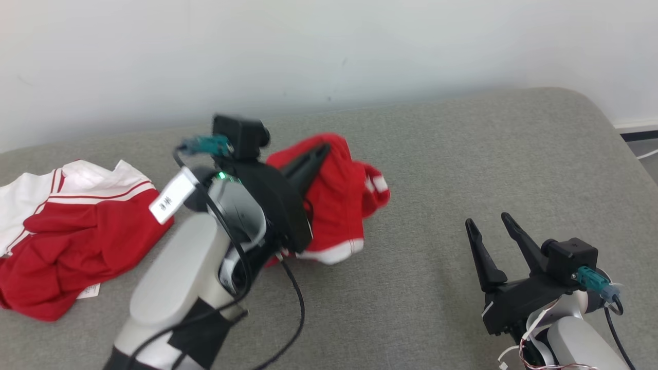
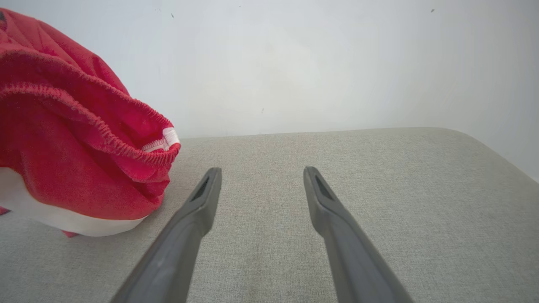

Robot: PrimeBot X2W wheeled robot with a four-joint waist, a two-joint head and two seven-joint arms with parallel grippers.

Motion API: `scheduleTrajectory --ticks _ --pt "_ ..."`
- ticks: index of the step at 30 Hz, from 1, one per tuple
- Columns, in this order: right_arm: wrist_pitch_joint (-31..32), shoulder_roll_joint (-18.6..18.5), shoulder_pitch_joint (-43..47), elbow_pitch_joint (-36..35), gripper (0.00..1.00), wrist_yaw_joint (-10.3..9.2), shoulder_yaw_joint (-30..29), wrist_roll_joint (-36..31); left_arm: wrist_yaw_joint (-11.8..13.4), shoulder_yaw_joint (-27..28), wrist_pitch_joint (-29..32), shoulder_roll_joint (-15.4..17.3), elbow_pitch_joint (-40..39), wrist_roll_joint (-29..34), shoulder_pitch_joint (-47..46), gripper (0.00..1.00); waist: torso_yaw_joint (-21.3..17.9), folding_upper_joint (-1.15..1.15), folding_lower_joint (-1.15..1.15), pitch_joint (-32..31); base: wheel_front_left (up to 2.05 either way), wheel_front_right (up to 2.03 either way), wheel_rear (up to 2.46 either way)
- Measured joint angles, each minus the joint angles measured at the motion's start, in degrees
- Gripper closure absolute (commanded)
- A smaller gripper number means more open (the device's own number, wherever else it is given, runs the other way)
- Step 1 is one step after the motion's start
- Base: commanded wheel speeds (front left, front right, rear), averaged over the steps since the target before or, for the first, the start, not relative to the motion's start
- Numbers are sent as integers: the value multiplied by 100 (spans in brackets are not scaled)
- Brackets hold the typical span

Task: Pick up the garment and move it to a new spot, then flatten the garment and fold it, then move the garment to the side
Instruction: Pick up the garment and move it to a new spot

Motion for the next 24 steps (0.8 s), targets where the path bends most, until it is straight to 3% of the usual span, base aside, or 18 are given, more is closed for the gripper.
scheduleTrajectory --ticks 12,18,24 --pt "-49 0 77 8 0 8 18 21 81 -424 -489 -129 654 -183 1549 100 -307 0 1 71 0 0 0" --pt "-49 -2 74 5 0 8 47 20 86 -680 -748 -124 944 -258 1561 100 -396 0 1 123 0 0 0" --pt "-51 0 70 49 0 20 71 20 169 -1357 -1061 -118 624 -736 1469 100 -392 0 1 97 0 0 0"
